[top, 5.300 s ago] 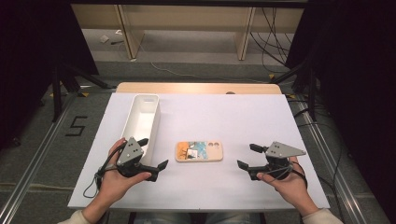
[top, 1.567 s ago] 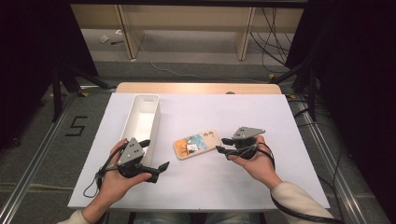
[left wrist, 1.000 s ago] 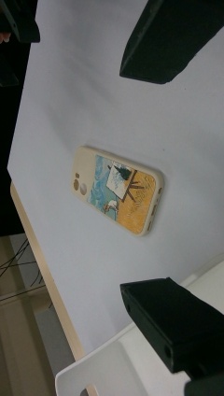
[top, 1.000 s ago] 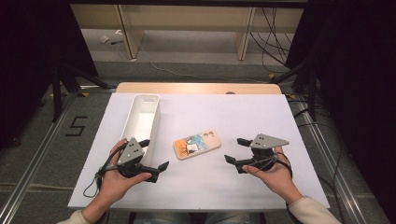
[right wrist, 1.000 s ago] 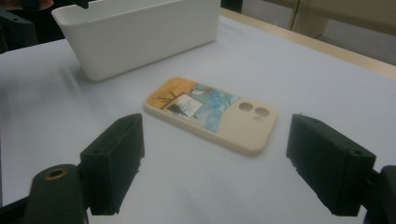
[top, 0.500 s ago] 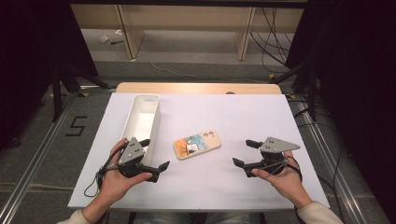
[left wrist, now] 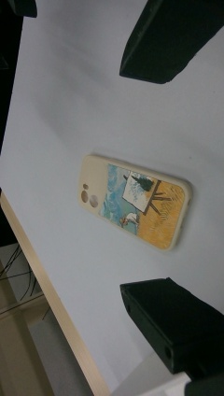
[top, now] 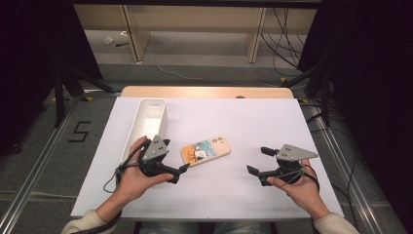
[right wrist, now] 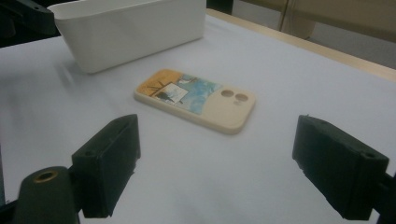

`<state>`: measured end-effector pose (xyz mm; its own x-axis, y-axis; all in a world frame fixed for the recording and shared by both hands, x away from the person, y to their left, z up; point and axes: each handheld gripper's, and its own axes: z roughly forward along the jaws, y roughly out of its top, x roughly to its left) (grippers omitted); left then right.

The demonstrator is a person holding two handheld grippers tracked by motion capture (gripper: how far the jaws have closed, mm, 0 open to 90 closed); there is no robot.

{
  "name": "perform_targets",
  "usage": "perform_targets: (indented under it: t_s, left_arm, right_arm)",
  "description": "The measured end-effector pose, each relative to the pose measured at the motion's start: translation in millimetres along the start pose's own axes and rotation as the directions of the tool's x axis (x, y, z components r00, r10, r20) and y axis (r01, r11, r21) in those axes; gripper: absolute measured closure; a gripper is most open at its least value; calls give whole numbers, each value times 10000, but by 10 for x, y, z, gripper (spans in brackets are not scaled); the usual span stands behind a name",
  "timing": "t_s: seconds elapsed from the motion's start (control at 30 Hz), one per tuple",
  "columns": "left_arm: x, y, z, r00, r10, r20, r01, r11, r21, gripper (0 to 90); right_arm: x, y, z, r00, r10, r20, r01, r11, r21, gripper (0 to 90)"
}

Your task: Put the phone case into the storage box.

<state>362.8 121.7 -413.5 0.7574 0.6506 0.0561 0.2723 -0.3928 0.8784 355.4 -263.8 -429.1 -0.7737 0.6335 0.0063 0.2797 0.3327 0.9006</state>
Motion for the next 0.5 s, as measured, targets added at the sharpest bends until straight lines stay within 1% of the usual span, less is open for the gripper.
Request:
perform_targets:
  t_s: [0.2, 0.23, 0.27, 0.33, 0.4, 0.5]
  left_arm:
    - [22, 124, 290, 9993, 293, 238, -302, 9989, 363, 0]
    - [23, 143, 344, 9990, 304, 328, -319, 9985, 449, 0]
    - [23, 163, 400, 9985, 348, 434, -372, 9978, 555, 0]
    - [14, 206, 513, 9966, 565, 604, -611, 9952, 761, 0]
    - [17, 247, 623, 9956, 675, 653, -734, 9930, 923, 0]
    - [39, 279, 778, 9956, 636, 690, -711, 9911, 1124, 0]
  right_arm:
    - [8, 0, 1, 10000, 26, -34, -26, 10000, -35, 161]
    - [7, -1, 1, 10000, 27, -52, -27, 10000, -37, 161]
    - [7, -1, 1, 10000, 27, -52, -27, 10000, -37, 161]
    - [6, -2, 0, 10000, 27, -55, -27, 10000, -49, 161]
    - [5, -5, -4, 10000, 40, -74, -40, 10000, -62, 162]
    - [2, -9, -8, 10000, 60, -70, -60, 10000, -55, 162]
